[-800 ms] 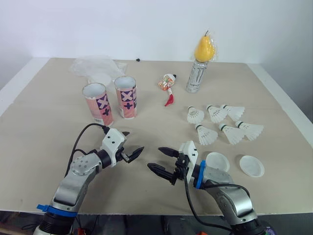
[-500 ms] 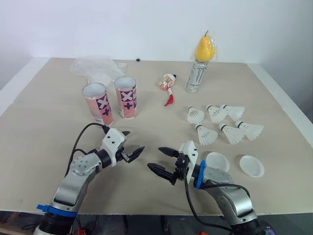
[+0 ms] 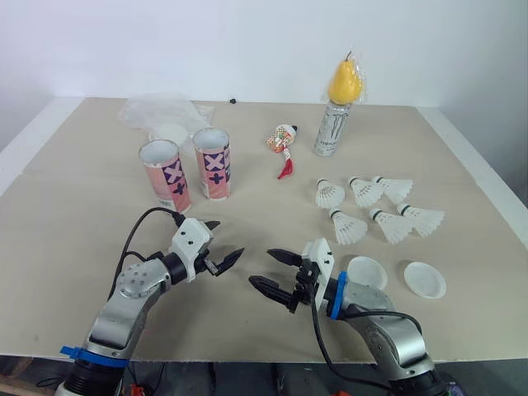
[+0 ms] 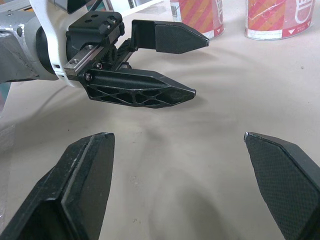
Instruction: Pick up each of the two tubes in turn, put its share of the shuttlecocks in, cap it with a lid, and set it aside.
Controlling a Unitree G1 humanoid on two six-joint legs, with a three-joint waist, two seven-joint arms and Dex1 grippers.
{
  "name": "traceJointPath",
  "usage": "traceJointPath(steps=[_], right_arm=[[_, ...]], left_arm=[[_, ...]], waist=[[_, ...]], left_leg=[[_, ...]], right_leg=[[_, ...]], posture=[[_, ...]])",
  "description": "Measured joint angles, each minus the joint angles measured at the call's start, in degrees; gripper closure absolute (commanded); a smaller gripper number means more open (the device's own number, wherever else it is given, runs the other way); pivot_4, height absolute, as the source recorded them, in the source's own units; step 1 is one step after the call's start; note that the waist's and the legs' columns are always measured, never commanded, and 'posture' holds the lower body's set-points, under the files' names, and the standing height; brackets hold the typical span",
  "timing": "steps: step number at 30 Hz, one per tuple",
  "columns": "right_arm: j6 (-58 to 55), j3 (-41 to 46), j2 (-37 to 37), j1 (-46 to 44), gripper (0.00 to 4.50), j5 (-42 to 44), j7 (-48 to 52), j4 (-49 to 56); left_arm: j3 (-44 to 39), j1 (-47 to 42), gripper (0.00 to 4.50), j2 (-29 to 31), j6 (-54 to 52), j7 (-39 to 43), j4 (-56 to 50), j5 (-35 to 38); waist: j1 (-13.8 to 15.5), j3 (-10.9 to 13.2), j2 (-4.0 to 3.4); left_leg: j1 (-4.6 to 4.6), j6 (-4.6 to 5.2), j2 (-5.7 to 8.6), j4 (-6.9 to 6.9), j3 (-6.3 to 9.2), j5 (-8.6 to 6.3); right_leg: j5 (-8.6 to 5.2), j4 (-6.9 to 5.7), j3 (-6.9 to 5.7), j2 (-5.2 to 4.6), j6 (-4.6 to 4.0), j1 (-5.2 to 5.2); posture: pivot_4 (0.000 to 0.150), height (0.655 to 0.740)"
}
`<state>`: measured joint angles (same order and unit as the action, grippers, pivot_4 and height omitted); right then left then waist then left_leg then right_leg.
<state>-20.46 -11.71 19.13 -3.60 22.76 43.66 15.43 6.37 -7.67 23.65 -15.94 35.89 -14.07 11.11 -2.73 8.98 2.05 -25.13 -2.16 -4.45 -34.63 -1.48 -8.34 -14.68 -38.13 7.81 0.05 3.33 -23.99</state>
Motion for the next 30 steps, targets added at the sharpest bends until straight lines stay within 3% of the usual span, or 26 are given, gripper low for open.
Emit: traceJointPath(steps=[20, 27, 30], right_arm=[[-2.5, 3.1, 0.0, -0.6, 0.06, 3.9, -1.4, 2.9], [-10.4, 5.0, 5.0, -14.1, 0.06, 12.0, 3.3, 8.0], [-10.8, 5.0, 6.6, -24.1, 0.06, 13.2, 9.4, 1.5]], left_arm=[[-2.5, 1.9, 0.0, -1.6, -1.0, -2.2, -0.9, 1.4], [-6.5, 9.3, 0.0, -5.3, -4.1, -9.2, -8.1, 3.0], [-9.0, 10.1, 0.0, -9.5, -4.4, -15.7, -9.8, 2.7]], waist=[[0.0, 0.0, 0.0], [-0.1, 0.0, 0.03], [-0.1, 0.0, 0.04]], left_leg=[[-0.01, 0.0, 0.0, 0.0, 0.0, 0.0], [0.0, 0.0, -0.03, -0.01, 0.02, 0.0], [0.0, 0.02, -0.01, -0.13, 0.01, 0.01]], right_leg=[[0.0, 0.0, 0.01, 0.0, 0.0, 0.0], [0.01, 0.0, -0.02, 0.0, 0.0, 0.01], [0.07, 0.0, -0.03, 0.0, 0.03, 0.05]], posture=[[0.15, 0.74], [0.15, 0.74], [0.15, 0.74]])
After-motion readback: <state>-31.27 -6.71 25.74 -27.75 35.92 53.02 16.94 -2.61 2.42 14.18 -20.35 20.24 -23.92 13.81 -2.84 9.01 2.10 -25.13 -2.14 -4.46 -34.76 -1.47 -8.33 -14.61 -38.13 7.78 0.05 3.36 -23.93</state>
